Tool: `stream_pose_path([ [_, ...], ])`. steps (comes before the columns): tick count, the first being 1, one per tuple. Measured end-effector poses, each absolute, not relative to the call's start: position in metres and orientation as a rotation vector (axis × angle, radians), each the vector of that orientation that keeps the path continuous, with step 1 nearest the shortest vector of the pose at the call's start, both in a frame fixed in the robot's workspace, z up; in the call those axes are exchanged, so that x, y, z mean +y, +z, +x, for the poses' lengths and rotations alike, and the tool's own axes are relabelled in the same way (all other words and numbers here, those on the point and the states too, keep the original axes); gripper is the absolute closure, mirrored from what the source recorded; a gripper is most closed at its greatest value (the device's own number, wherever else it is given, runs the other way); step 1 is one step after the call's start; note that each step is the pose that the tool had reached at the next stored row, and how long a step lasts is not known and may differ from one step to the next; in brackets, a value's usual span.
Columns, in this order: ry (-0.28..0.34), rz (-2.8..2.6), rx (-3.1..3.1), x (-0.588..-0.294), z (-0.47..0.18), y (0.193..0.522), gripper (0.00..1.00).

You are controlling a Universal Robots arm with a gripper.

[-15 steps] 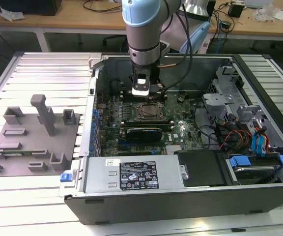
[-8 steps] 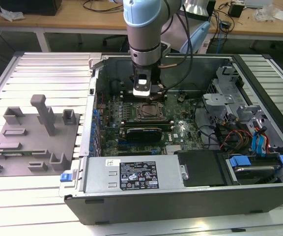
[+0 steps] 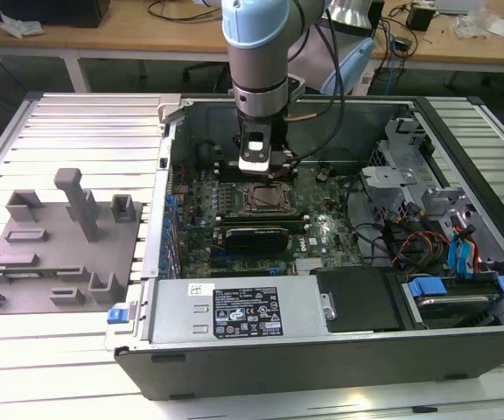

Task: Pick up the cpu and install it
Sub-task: 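Install the first cpu locking lever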

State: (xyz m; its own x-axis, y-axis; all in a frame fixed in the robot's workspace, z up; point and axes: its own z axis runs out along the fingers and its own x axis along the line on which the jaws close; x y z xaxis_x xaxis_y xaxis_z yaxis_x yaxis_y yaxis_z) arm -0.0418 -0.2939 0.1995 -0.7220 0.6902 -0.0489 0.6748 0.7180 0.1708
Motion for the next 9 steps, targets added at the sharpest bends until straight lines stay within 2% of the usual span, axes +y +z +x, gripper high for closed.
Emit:
stream_pose_path([
  [9, 0.214, 1.126, 2.807, -0.2939, -0.0345, 0.1990, 0.89],
])
